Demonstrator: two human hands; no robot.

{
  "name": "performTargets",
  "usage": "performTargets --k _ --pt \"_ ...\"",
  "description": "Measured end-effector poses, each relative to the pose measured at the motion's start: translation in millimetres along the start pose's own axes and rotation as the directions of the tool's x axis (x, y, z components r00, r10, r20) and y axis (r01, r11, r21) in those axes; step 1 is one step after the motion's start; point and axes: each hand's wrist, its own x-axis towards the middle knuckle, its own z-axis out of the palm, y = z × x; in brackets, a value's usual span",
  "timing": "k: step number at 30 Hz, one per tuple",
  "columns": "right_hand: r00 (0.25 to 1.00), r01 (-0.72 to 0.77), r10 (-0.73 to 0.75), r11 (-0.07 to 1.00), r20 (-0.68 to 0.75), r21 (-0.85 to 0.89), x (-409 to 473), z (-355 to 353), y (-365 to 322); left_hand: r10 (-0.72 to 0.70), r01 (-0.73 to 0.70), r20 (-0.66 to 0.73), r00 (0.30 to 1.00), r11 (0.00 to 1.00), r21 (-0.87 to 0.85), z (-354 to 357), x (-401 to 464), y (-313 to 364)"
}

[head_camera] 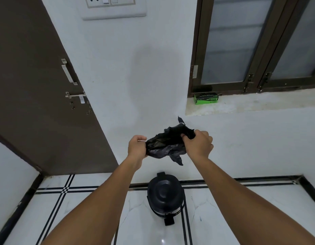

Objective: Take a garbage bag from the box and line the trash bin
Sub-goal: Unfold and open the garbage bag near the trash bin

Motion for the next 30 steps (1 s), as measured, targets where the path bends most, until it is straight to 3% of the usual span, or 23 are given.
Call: performTargets --k 3,7,9,13,15,18,20,23,25,27,30 --pt "1.0 -0.024 0.025 0.991 -0.003 0.131 2.7 2.9 -0.5 0.136 -0.154 0.082 0.987 0.946 0.286 0.5 -6.3 -3.6" --pt "0.994 -0.111 0.095 0.908 0.06 0.404 6.2 0.0 2.1 0.212 -0.293 0.22 0.952 0.838 0.461 1.2 -14.9 -7.7" --pt "0.991 -0.098 0.051 0.905 0.122 0.414 5.2 -0.3 3.7 0.222 -0.356 0.296 0.929 0.751 0.556 2.9 -16.7 -10.6" --pt "0.967 0.018 -0.103 0.939 0.233 0.343 1.2 4.3 6.7 0.322 -0.426 0.288 0.902 0.547 0.721 17.0 -12.1 -15.3" --pt "0.945 0.067 -0.171 0.936 0.28 0.346 -0.2 6.3 7.3 0.324 -0.447 0.32 0.89 0.492 0.747 25.8 -8.0 -14.2" --pt "0.917 0.089 -0.221 0.925 0.331 0.37 0.4 6.9 8.5 0.338 -0.448 0.306 0.89 0.526 0.723 33.0 -2.9 -11.3" --pt "0.902 0.058 -0.217 0.918 0.373 0.393 3.0 3.5 10.4 0.382 -0.394 0.175 0.907 0.627 0.673 35.7 -0.4 -10.3" --pt "0.887 -0.002 -0.194 0.905 0.418 0.426 8.9 -1.6 17.5 0.33 -0.241 -0.082 0.94 0.817 0.524 31.0 6.5 -12.5" --pt "0.9 0.005 -0.18 0.916 0.397 0.402 14.6 -1.2 24.8 0.295 -0.181 -0.188 0.937 0.87 0.459 23.2 9.3 -16.4" --pt "0.922 0.017 -0.149 0.938 0.357 0.347 22.5 2.0 32.0 0.352 -0.209 -0.181 0.918 0.819 0.534 16.3 11.5 -22.5" --pt "0.941 -0.02 -0.073 0.963 0.33 0.269 26.2 9.5 42.1 0.433 -0.356 0.088 0.897 0.591 0.724 11.2 7.5 -33.9"
